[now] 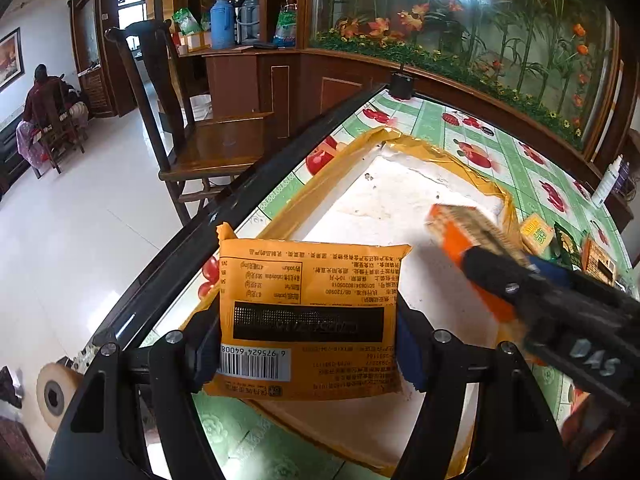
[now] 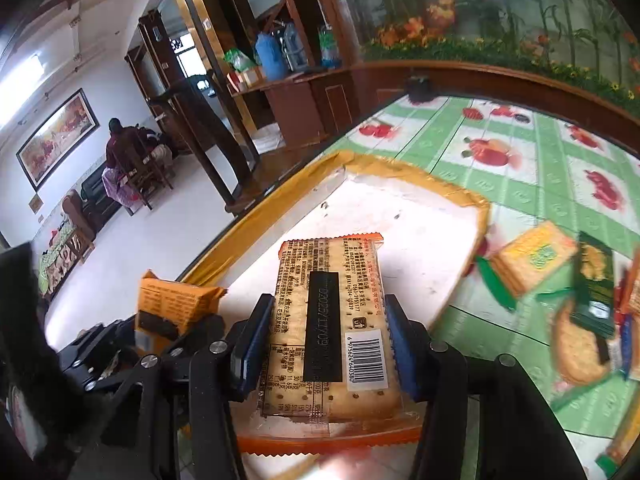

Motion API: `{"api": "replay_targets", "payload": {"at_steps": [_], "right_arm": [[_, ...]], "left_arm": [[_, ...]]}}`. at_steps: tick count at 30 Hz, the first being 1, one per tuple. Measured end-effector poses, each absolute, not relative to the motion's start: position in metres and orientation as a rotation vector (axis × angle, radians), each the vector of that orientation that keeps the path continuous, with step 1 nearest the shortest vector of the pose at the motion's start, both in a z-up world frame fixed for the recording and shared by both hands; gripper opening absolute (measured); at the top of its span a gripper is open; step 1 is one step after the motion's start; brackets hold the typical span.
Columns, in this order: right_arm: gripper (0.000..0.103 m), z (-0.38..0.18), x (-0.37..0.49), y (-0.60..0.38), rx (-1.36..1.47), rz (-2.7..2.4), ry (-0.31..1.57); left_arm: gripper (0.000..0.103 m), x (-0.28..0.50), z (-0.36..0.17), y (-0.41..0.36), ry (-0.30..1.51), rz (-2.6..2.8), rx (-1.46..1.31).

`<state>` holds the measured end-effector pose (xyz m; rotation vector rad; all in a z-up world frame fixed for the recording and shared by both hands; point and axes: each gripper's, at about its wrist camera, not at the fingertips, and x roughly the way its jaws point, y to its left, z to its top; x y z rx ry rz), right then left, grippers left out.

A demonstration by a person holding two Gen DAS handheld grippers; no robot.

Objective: Organize snacks
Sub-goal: 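Carry both packs over the white tray and release them inside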

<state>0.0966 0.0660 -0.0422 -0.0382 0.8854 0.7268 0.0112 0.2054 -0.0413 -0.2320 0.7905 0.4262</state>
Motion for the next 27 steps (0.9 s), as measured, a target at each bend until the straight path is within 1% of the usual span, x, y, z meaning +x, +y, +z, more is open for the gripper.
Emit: {"api": "replay_targets", "payload": {"at_steps": [5, 8, 9, 10, 11, 18, 22, 24, 27], "right_arm": [[0.054, -0.057, 0.109, 0.078, -0.043, 0.719, 0.916], [0.057, -0.061, 0.115, 0.078, -0.036, 0.710, 0.931], [0.063, -0.059, 0.112, 0.076, -0.029, 0.711, 0.929], [0.076, -0.057, 0.113, 0.074, -0.021, 0.708, 0.921], [0.079, -0.055, 0.112, 0.071, -0.018, 0.702, 0.908], [0.079, -0.030, 0.106, 0.028, 0.026, 0.660, 0.841], [0.080, -0.017, 0.099, -0.015, 0.078, 0.608, 0.812], [0.080, -0.010, 0.094, -0.045, 0.090, 0.562, 0.786], [0.081, -0.007, 0.088, -0.086, 0.112, 0.493, 0.770]], "left_arm": [[0.071, 0.016, -0.044, 0.206, 0.797, 0.433, -0.213], [0.072, 0.021, -0.043, 0.204, 0.801, 0.430, -0.205], [0.072, 0.022, -0.042, 0.204, 0.798, 0.425, -0.209], [0.072, 0.024, -0.042, 0.205, 0.799, 0.420, -0.214], [0.073, 0.026, -0.042, 0.205, 0.804, 0.415, -0.217], [0.078, 0.039, -0.058, 0.194, 0.894, 0.456, -0.151], [0.078, 0.037, -0.057, 0.190, 0.898, 0.475, -0.137], [0.083, 0.035, -0.054, 0.189, 0.886, 0.464, -0.159], [0.088, 0.031, -0.049, 0.194, 0.853, 0.397, -0.241]]}}
